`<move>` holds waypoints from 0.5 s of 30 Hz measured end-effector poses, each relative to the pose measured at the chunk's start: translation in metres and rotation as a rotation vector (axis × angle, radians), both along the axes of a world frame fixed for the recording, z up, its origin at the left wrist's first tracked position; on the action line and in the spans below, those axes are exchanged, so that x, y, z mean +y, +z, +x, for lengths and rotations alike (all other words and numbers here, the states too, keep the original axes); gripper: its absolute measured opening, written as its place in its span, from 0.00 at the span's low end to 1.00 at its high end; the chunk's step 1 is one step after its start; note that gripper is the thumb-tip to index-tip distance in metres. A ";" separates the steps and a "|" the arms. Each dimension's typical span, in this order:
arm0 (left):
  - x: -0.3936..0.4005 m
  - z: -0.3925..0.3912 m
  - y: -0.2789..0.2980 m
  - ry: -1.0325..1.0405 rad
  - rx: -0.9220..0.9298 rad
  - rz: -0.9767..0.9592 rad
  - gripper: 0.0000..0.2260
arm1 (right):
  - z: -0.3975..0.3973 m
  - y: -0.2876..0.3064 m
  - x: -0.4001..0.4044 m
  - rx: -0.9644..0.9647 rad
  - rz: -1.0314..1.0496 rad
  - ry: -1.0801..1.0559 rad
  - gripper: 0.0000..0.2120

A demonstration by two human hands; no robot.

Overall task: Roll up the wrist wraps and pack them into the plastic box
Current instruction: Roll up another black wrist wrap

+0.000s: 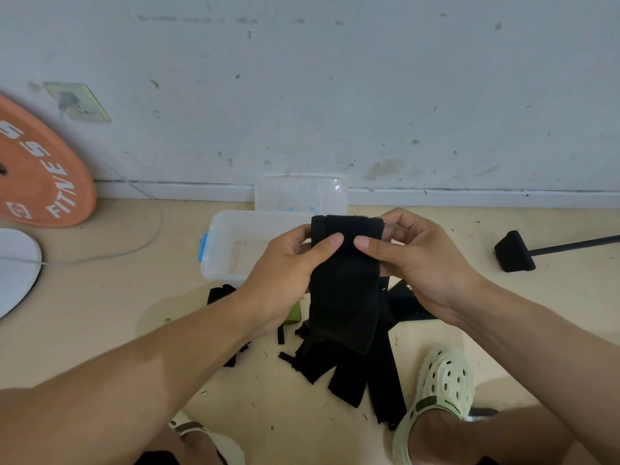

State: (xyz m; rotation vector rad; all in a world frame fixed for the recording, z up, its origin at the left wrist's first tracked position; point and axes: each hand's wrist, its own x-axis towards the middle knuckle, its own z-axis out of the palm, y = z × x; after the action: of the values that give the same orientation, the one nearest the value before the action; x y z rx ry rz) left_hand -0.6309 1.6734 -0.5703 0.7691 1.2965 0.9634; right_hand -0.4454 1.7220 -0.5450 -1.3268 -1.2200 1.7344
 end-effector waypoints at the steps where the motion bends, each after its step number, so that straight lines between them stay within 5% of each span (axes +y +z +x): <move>1: 0.000 0.000 0.001 -0.012 -0.044 -0.031 0.18 | 0.000 -0.001 -0.001 -0.011 0.037 -0.017 0.09; 8: -0.001 0.003 0.003 -0.114 -0.168 -0.208 0.24 | -0.003 -0.010 -0.009 -0.181 0.316 -0.048 0.08; 15: 0.000 -0.005 0.002 -0.035 -0.205 -0.197 0.16 | -0.002 -0.008 -0.005 -0.202 0.254 0.102 0.12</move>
State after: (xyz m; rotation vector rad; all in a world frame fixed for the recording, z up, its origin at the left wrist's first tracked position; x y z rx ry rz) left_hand -0.6359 1.6732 -0.5683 0.5256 1.1746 0.8486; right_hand -0.4474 1.7173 -0.5531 -1.3292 -1.5885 1.4796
